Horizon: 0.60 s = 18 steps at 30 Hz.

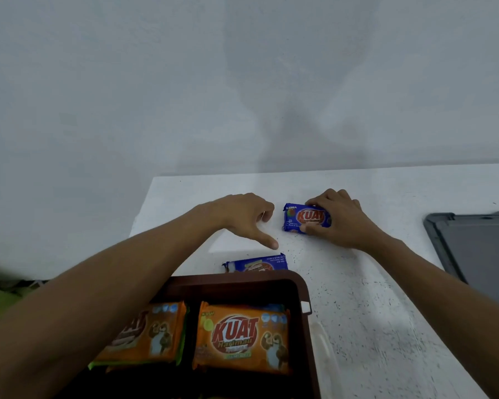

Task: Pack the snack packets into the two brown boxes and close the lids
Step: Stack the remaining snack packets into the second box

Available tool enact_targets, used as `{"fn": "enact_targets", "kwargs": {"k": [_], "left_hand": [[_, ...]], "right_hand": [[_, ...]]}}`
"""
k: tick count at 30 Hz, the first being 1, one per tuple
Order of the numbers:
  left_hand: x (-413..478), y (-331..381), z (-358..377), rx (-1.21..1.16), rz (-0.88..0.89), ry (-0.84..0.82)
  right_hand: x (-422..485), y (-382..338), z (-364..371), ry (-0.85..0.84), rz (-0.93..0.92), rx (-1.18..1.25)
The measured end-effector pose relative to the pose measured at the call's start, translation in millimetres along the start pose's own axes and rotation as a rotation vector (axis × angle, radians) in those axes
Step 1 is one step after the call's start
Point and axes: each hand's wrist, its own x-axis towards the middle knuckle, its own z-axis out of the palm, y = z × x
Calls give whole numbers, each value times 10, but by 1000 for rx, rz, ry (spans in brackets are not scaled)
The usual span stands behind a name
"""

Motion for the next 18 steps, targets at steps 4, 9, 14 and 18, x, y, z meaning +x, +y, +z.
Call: {"fn": "enact_targets", "kwargs": {"k": [4, 9, 14, 18], "left_hand": [[154, 14, -80, -101, 23, 54], [371, 171, -100, -78, 146, 97], [465, 162, -77, -5, 184, 105], [211, -249, -138, -56, 49, 120]], "right_hand": [[-7, 11, -4, 65, -48, 78], [36, 30, -37, 155, -46, 134], [5, 162, -80, 250, 0, 147], [-35, -4, -78, 271, -99, 175]]}}
